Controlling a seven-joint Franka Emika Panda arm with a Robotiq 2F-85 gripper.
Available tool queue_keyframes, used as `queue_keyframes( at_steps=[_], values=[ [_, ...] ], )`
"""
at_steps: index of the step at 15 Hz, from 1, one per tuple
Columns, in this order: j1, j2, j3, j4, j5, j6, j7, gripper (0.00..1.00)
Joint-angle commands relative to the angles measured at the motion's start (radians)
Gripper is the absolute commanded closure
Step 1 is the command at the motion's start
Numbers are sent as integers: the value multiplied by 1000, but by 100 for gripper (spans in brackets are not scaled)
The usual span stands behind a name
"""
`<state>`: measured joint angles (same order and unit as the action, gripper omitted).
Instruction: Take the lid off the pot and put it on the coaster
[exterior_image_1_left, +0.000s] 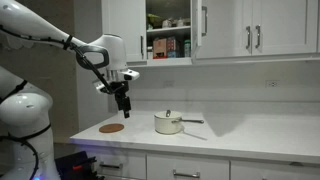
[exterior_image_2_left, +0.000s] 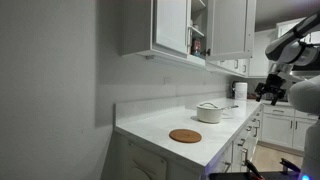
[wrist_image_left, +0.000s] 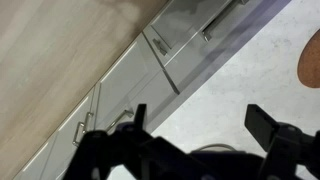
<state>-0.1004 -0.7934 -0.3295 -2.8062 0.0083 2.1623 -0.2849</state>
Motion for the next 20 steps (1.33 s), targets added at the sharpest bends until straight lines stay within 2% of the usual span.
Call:
queue_keyframes(
  at_steps=[1,7,11,16,20],
  values=[
    [-15,5,15,-2,14,-3,-11,0],
    [1,26,26,1,18,17,-8,0],
    [72,106,49,49,18,86,-55,0],
    [209,355,73,208,61,238,-109,0],
    [238,560,83,363,71,312,-189,0]
  ],
)
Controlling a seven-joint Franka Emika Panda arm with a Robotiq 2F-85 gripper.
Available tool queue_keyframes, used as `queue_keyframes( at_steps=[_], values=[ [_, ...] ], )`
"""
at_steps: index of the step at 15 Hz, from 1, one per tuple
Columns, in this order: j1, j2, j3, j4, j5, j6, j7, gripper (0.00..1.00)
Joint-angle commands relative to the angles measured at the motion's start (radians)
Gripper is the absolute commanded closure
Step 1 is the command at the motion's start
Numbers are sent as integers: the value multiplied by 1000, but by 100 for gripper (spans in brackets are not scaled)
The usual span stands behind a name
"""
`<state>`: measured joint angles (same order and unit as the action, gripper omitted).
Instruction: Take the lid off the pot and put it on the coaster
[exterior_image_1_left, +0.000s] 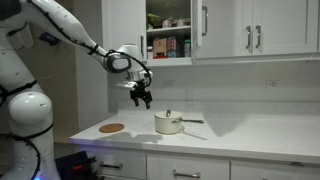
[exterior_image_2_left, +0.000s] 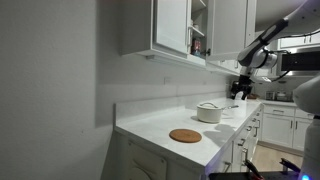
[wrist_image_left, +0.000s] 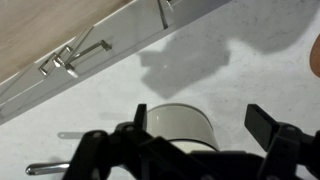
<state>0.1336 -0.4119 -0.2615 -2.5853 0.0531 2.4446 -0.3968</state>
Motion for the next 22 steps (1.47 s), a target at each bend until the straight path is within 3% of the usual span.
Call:
queue_keyframes(
  at_steps=[1,6,14,22],
  values=[
    [2,225,17,185,26,28,-109,0],
    [-45,427,66,384,39,2,-292,0],
    [-168,630,199,658,35,-114,-494,0],
    [-214,778,289,854,31,-194,-519,0]
  ],
)
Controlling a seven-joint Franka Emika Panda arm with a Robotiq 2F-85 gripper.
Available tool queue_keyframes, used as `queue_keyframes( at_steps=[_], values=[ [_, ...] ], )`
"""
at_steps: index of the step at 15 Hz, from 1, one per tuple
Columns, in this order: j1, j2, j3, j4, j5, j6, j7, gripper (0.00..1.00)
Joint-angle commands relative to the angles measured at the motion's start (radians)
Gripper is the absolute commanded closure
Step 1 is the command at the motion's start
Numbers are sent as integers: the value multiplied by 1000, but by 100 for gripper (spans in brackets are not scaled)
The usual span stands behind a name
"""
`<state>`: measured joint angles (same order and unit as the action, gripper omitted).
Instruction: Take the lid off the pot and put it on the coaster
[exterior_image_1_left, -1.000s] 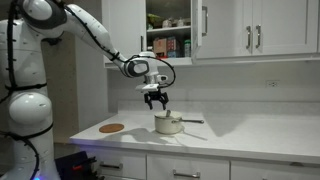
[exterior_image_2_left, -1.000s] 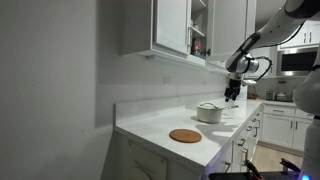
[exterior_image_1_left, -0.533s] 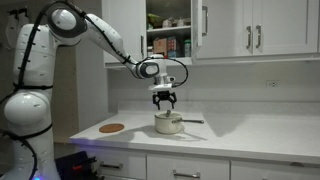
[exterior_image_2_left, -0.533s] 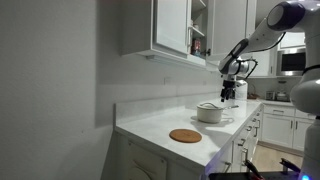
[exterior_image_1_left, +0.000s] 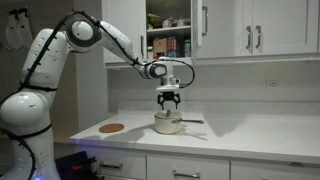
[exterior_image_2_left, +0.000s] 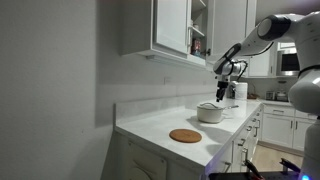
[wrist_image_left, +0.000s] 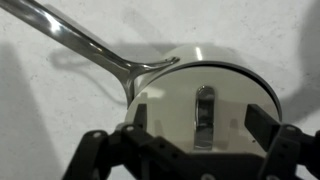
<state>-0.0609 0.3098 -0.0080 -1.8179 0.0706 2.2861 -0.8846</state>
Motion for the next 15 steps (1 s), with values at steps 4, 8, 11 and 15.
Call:
queue_keyframes(
  at_steps=[4,8,11,15],
  values=[
    [-24,100,70,128,14,-33,-36,0],
    [-27,127,89,136,6,-21,-39,0],
    [-30,141,95,136,4,-21,-53,0],
    [-35,151,99,135,8,-8,-71,28]
  ],
)
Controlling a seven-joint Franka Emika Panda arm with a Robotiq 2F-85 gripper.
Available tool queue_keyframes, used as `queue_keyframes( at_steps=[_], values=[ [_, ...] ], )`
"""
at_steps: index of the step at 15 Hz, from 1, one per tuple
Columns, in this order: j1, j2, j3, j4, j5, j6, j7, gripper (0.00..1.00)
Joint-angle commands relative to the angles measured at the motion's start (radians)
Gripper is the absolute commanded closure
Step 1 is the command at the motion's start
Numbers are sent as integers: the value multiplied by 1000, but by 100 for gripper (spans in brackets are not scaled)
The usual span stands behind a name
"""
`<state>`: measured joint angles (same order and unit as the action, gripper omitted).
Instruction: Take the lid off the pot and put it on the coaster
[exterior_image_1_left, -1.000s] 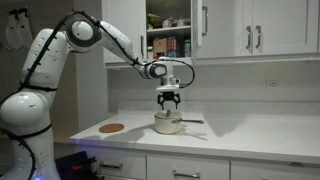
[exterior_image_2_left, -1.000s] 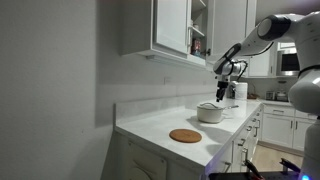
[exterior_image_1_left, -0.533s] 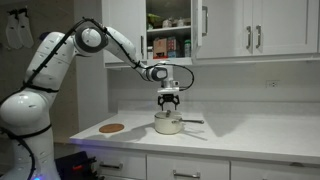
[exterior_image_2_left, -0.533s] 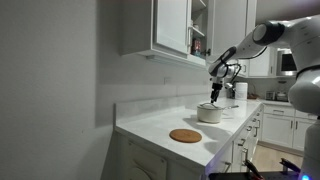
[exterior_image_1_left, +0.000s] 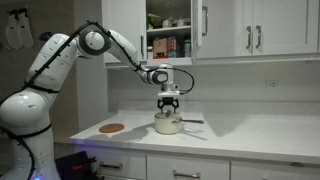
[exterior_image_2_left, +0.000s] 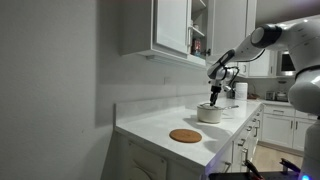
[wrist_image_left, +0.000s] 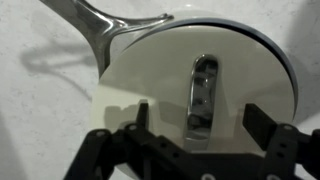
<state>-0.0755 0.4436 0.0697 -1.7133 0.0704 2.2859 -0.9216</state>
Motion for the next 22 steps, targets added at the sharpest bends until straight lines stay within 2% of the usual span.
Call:
queue_keyframes(
  at_steps=[1,9,16,22],
  values=[
    [-21,18,21,30,9,-7,-33,34],
    [-34,16,34,20,24,26,-42,96],
    [-37,13,39,17,24,46,-31,94],
    [-41,-23,49,-1,84,33,-17,94]
  ],
)
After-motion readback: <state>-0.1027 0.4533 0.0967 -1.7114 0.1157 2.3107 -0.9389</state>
